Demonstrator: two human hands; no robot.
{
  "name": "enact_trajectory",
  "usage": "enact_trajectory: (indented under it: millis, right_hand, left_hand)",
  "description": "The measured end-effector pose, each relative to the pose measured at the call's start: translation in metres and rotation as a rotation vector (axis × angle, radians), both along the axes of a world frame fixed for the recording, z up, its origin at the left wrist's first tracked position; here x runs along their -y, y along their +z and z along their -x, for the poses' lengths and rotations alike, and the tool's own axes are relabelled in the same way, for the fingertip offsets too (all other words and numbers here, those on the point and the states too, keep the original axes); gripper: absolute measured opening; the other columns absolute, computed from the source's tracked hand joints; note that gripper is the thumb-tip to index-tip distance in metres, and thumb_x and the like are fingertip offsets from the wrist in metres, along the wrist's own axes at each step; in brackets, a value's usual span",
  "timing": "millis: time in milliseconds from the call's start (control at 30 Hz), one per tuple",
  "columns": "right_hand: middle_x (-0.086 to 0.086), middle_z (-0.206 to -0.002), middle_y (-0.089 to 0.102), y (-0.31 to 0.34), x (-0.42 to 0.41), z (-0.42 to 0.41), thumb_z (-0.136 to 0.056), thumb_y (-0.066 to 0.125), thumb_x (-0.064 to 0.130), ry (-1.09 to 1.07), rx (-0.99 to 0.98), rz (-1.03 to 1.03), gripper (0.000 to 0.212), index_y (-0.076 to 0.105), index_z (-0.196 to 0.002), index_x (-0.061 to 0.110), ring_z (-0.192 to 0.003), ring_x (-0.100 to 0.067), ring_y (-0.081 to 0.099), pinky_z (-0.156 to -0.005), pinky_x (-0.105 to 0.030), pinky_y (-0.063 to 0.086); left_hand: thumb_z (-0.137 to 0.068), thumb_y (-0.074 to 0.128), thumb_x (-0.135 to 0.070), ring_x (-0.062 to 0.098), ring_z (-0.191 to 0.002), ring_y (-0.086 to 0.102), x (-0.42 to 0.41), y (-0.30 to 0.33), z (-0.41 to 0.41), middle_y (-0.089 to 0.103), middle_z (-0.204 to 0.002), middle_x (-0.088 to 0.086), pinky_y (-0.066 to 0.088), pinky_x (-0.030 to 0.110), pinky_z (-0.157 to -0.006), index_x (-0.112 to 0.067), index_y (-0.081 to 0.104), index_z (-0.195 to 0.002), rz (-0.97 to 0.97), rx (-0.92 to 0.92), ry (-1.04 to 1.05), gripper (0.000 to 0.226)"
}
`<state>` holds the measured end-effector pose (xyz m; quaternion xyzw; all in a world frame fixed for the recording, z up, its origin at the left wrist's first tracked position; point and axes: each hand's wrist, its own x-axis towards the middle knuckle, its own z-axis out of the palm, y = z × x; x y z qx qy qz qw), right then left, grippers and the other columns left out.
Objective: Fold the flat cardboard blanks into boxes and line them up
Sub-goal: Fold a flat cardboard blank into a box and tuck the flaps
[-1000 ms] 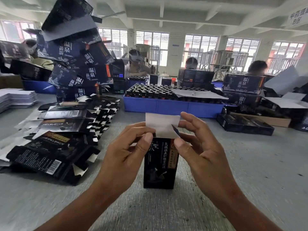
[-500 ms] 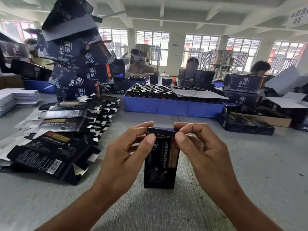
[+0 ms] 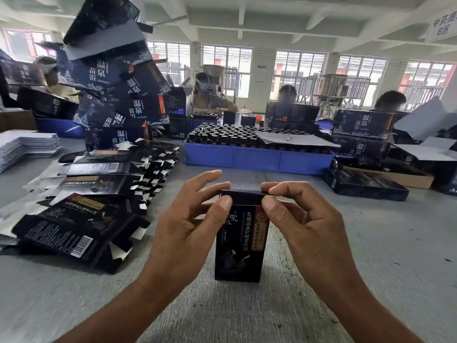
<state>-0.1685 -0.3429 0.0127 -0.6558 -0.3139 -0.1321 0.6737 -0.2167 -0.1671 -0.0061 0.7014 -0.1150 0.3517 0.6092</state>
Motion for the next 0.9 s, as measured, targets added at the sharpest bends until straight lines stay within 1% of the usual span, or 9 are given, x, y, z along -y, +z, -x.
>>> enact_trajectory:
  millis: [100, 233, 433, 533, 667, 733, 800, 867, 900]
  right_hand:
    - [0.020, -0.111, 0.072, -0.001, 0.000, -0.001, -0.091, 0.069, 0.019, -0.012, 0.020, 0.025, 0.017, 0.069, -0.091, 0.035, -0.098, -0.001, 0.071, -0.075, -0.011, 0.052]
    - [0.022, -0.113, 0.071, -0.002, 0.002, -0.003, -0.091, 0.069, 0.024, -0.042, 0.077, 0.078, 0.013, 0.069, -0.094, 0.036, -0.103, -0.002, 0.069, -0.080, -0.020, 0.058]
    - [0.021, -0.112, 0.070, -0.004, 0.005, -0.008, -0.091, 0.067, 0.034, -0.152, 0.271, 0.188, 0.011, 0.072, -0.095, 0.025, -0.106, -0.002, 0.067, -0.084, -0.011, 0.050]
    - [0.015, -0.110, 0.070, -0.005, 0.006, -0.011, -0.093, 0.068, 0.027, -0.248, 0.433, 0.238, 0.012, 0.074, -0.093, 0.017, -0.105, -0.003, 0.066, -0.083, -0.010, 0.049]
    - [0.014, -0.111, 0.069, -0.008, 0.005, -0.014, -0.093, 0.065, 0.029, -0.245, 0.423, 0.220, 0.016, 0.074, -0.095, 0.016, -0.106, -0.003, 0.066, -0.082, -0.011, 0.050]
    - [0.017, -0.111, 0.068, -0.009, 0.004, -0.016, -0.093, 0.065, 0.030, -0.228, 0.360, 0.194, 0.015, 0.073, -0.096, 0.018, -0.105, -0.003, 0.066, -0.081, -0.012, 0.051]
    - [0.019, -0.110, 0.068, -0.012, 0.005, -0.018, -0.094, 0.064, 0.030, -0.222, 0.306, 0.186, 0.011, 0.072, -0.099, 0.023, -0.104, -0.003, 0.066, -0.079, -0.010, 0.051]
    - [0.021, -0.116, 0.066, -0.016, 0.006, -0.021, -0.097, 0.062, 0.032, -0.236, 0.265, 0.257, 0.017, 0.066, -0.112, 0.035, -0.105, 0.002, 0.065, -0.078, -0.009, 0.051]
    - [0.022, -0.123, 0.063, -0.019, 0.005, -0.022, -0.097, 0.061, 0.034, -0.248, 0.233, 0.332, 0.027, 0.059, -0.123, 0.042, -0.105, 0.005, 0.063, -0.079, -0.010, 0.052]
  left_hand:
    - [-0.094, 0.060, -0.029, 0.007, -0.107, 0.067, 0.002, 0.000, 0.001, 0.069, -0.118, -0.015, 0.053, 0.011, -0.077, -0.033, 0.065, -0.127, -0.053, 0.020, 0.025, 0.034]
    - [-0.095, 0.059, -0.024, 0.007, -0.104, 0.067, 0.001, 0.001, 0.001, 0.070, -0.111, -0.014, 0.050, 0.008, -0.073, -0.025, 0.072, -0.118, -0.126, 0.054, 0.067, 0.026]
    - [-0.096, 0.064, -0.022, 0.009, -0.118, 0.063, -0.009, -0.003, -0.004, 0.070, -0.118, -0.010, 0.054, 0.014, -0.080, -0.029, 0.074, -0.112, -0.181, 0.101, 0.053, 0.020]
    - [-0.093, 0.064, -0.022, 0.010, -0.119, 0.063, -0.011, -0.005, -0.006, 0.070, -0.118, -0.009, 0.056, 0.016, -0.078, -0.029, 0.074, -0.112, -0.207, 0.118, 0.063, 0.022]
    - [-0.094, 0.064, -0.033, 0.009, -0.116, 0.064, -0.012, -0.006, -0.007, 0.068, -0.119, -0.011, 0.055, 0.015, -0.074, -0.028, 0.072, -0.114, -0.262, 0.120, 0.091, 0.022]
    - [-0.094, 0.063, -0.039, 0.009, -0.113, 0.065, -0.012, -0.008, -0.006, 0.067, -0.119, -0.015, 0.056, 0.016, -0.073, -0.034, 0.067, -0.121, -0.299, 0.064, 0.080, 0.028]
    - [-0.093, 0.067, -0.043, 0.004, -0.110, 0.065, -0.011, -0.011, -0.006, 0.065, -0.120, -0.023, 0.056, 0.016, -0.071, -0.048, 0.056, -0.127, -0.322, -0.024, 0.026, 0.037]
    - [-0.086, 0.068, -0.043, -0.002, -0.108, 0.064, -0.010, -0.014, -0.007, 0.059, -0.118, -0.035, 0.056, 0.014, -0.070, -0.065, 0.042, -0.131, -0.342, -0.116, 0.002, 0.057]
    - [-0.083, 0.069, -0.040, -0.004, -0.106, 0.064, -0.010, -0.015, -0.008, 0.058, -0.117, -0.038, 0.057, 0.016, -0.070, -0.070, 0.036, -0.132, -0.345, -0.154, 0.015, 0.066]
